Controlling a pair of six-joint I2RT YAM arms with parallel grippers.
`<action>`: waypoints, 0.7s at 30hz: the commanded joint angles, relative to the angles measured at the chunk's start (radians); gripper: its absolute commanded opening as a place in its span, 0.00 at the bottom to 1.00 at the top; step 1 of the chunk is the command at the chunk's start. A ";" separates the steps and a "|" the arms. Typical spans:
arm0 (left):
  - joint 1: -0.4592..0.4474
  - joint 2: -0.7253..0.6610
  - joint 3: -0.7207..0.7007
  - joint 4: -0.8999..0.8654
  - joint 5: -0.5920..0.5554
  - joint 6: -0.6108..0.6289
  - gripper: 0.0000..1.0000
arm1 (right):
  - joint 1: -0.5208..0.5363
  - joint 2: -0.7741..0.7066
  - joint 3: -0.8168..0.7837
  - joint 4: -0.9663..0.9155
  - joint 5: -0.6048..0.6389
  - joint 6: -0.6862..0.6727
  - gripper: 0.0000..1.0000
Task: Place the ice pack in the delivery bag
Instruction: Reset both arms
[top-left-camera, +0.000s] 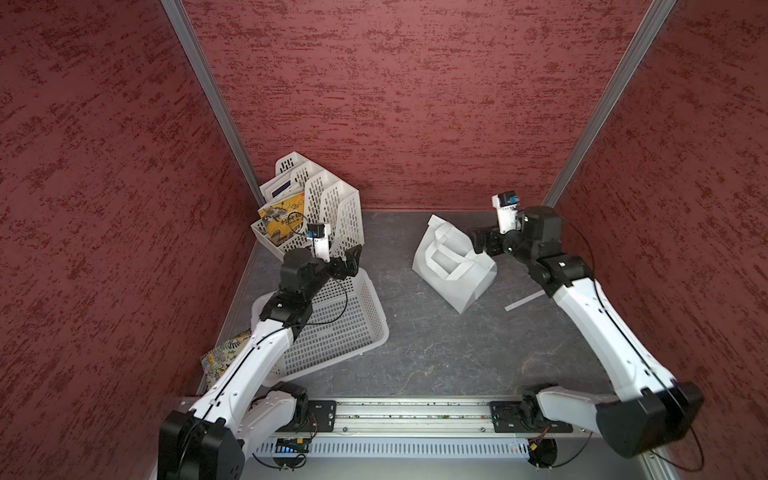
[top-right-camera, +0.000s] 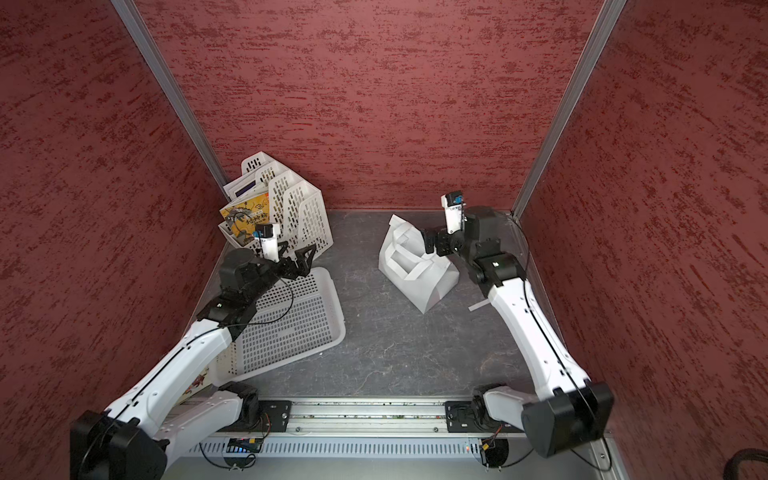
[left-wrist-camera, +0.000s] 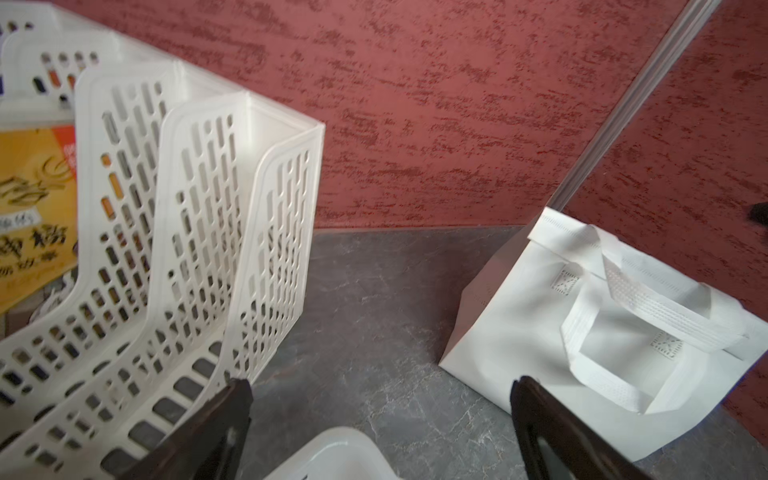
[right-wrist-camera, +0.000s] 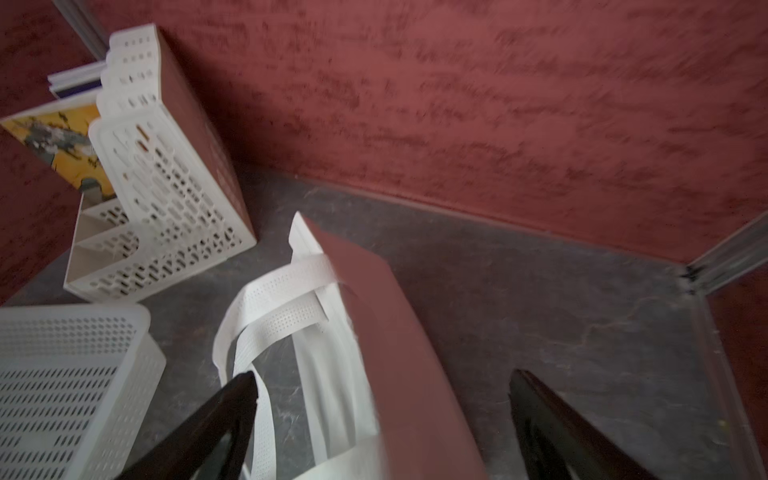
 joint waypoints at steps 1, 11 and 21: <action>0.000 -0.080 -0.077 -0.006 -0.087 -0.109 1.00 | -0.042 -0.196 -0.139 0.184 0.267 0.093 0.98; 0.040 -0.126 -0.278 0.098 -0.320 0.003 1.00 | -0.258 -0.232 -0.826 0.536 0.544 0.389 0.98; 0.072 0.117 -0.226 0.260 -0.268 0.118 1.00 | -0.177 0.342 -0.765 1.130 0.414 0.071 0.98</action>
